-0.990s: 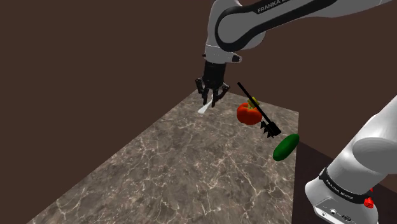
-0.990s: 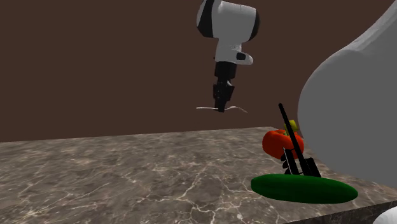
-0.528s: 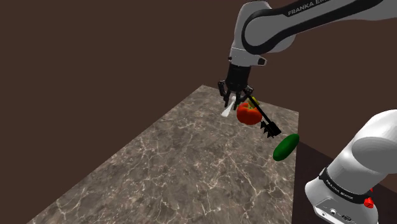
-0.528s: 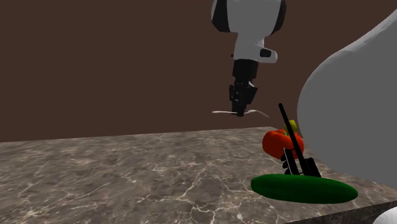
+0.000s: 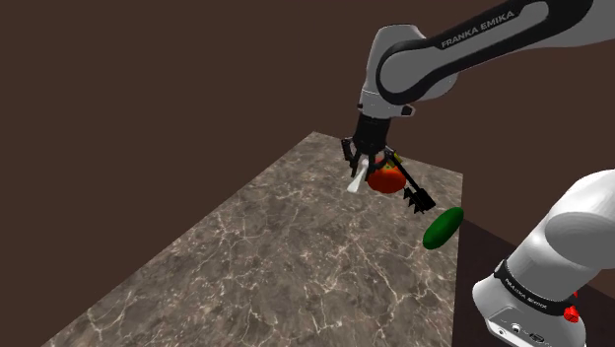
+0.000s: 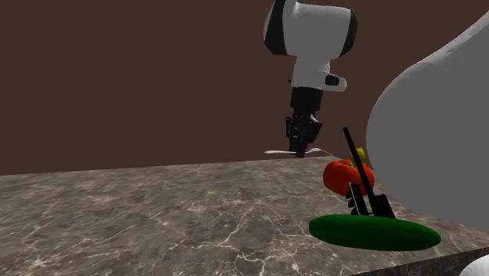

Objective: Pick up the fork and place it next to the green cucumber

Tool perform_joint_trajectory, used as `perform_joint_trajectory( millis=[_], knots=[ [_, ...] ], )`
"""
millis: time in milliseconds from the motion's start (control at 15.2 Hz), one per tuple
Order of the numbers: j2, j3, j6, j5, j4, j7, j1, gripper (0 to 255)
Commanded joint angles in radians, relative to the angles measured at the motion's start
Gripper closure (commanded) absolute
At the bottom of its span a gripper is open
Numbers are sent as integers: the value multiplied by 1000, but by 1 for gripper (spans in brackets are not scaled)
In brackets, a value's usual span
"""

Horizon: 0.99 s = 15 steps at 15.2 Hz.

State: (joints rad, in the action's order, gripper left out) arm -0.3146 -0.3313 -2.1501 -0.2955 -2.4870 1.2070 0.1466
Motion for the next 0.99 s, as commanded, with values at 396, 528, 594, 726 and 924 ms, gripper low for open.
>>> perform_joint_trajectory(
  millis=[396,528,594,726,924],
  knots=[
    [67,-14,-124,-7,-58,-12,-1,255],
    [87,-18,-156,-7,-70,-14,-1,255],
    [98,-20,-172,-7,-75,-15,-1,255],
    [125,-24,-211,-7,-87,-17,-1,255],
    [125,-24,-211,-7,-87,-17,-1,255]
  ],
)
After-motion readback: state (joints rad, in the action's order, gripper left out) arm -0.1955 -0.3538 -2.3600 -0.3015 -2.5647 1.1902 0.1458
